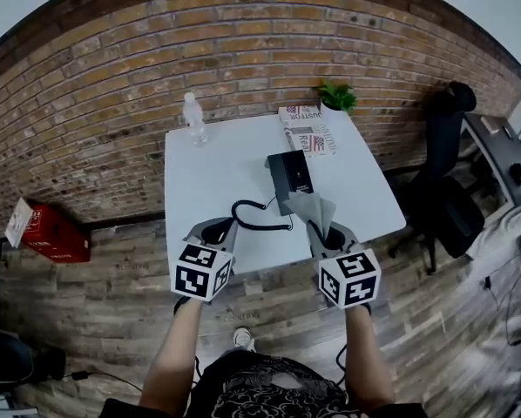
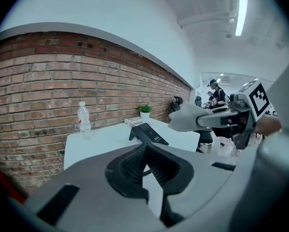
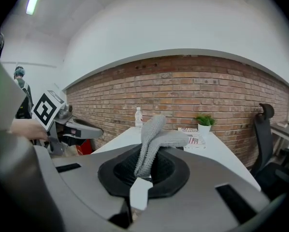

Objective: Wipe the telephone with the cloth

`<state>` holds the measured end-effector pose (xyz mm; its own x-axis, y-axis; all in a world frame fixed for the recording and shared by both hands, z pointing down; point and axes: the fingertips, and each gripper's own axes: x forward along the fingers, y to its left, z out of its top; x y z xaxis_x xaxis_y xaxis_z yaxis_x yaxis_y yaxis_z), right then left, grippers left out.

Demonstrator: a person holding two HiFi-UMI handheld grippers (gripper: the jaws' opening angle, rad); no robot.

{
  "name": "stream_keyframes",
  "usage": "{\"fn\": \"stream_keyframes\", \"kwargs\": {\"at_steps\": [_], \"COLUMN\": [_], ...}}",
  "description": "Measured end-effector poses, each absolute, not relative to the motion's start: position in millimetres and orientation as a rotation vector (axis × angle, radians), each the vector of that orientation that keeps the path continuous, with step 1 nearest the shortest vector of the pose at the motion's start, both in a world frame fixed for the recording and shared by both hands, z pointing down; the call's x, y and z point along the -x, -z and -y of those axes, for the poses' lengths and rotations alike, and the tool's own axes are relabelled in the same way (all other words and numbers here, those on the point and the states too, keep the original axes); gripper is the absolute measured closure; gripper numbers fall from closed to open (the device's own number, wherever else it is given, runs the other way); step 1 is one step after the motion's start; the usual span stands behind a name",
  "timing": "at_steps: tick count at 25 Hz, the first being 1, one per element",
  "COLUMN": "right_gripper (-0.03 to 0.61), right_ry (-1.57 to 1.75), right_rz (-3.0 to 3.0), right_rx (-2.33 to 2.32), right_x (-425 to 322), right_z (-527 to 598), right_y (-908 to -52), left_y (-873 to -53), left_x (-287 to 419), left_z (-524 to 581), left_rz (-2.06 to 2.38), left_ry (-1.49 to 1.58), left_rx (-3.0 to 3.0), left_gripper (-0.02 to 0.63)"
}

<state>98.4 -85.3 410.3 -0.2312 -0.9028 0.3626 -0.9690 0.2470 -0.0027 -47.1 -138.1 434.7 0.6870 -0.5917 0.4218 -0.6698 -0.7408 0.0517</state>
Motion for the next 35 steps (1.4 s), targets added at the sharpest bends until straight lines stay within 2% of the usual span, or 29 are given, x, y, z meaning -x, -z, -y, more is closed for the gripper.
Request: {"fn": "stream_keyframes", "kwargs": {"at_steps": [13,35], "right_gripper": [0.575,0.575], "right_ry": [-0.282,-0.258], "right_rz": [2.178,2.307], "right_rx": [-1.711,-1.438], "right_x": [-79,-131], "right_z": [154,289], "right_y": [-413,-457], "left_y": [-452,-482], "left_x": [58,26], "left_z": [195,264], "left_rz": [0.945,1.215], "left_ry": [-0.560,-0.612], "left_rx": [-2.690,-2.508], "left_gripper": [0.609,0.609]}}
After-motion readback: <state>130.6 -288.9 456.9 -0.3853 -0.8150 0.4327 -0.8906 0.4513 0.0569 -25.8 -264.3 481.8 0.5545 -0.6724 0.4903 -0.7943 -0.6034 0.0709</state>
